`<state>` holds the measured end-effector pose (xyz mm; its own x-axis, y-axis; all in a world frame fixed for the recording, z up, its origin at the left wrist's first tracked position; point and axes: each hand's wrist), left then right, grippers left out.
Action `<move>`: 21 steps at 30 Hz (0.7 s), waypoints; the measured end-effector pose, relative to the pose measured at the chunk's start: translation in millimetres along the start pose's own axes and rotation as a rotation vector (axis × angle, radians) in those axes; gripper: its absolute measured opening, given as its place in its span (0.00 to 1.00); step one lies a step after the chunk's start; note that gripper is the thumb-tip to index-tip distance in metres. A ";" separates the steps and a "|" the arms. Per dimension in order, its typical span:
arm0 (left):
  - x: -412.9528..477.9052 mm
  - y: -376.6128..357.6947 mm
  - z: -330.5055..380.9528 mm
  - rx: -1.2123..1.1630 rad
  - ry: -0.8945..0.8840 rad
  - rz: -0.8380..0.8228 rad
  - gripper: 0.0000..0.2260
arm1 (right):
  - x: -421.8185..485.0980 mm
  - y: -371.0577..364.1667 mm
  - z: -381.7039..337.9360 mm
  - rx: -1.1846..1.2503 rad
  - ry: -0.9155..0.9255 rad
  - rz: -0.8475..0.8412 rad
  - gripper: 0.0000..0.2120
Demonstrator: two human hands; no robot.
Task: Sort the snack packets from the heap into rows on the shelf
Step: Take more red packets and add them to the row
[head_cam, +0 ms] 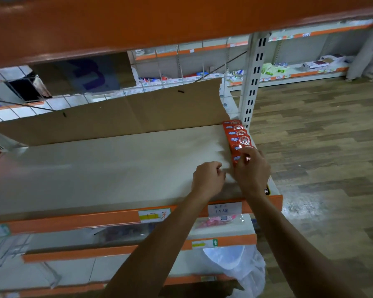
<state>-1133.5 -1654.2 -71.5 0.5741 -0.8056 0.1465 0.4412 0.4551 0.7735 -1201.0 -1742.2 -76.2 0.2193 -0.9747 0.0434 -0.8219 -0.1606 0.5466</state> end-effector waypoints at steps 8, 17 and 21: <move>4.8 -16.9 22.7 -0.006 -0.072 -0.124 0.10 | 10.0 29.1 21.2 -0.086 -0.116 0.038 0.14; -0.4 -30.4 33.8 -0.008 -0.003 -0.013 0.17 | 13.2 38.1 24.2 -0.167 -0.133 -0.108 0.13; -3.7 -30.5 33.6 -0.026 0.023 0.023 0.12 | 10.6 41.1 21.4 -0.135 -0.133 -0.096 0.14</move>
<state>-1172.3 -1677.8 -74.9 0.5997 -0.7860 0.1502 0.4448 0.4835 0.7539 -1243.7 -1762.5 -71.2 0.2143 -0.9693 -0.1202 -0.7209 -0.2400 0.6501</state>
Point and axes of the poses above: each hand's wrist, its own x-axis towards the middle knuckle, its own y-axis out of the back of the hand, z = x × y, and after that the axes turned 15 degrees about -y, right-handed
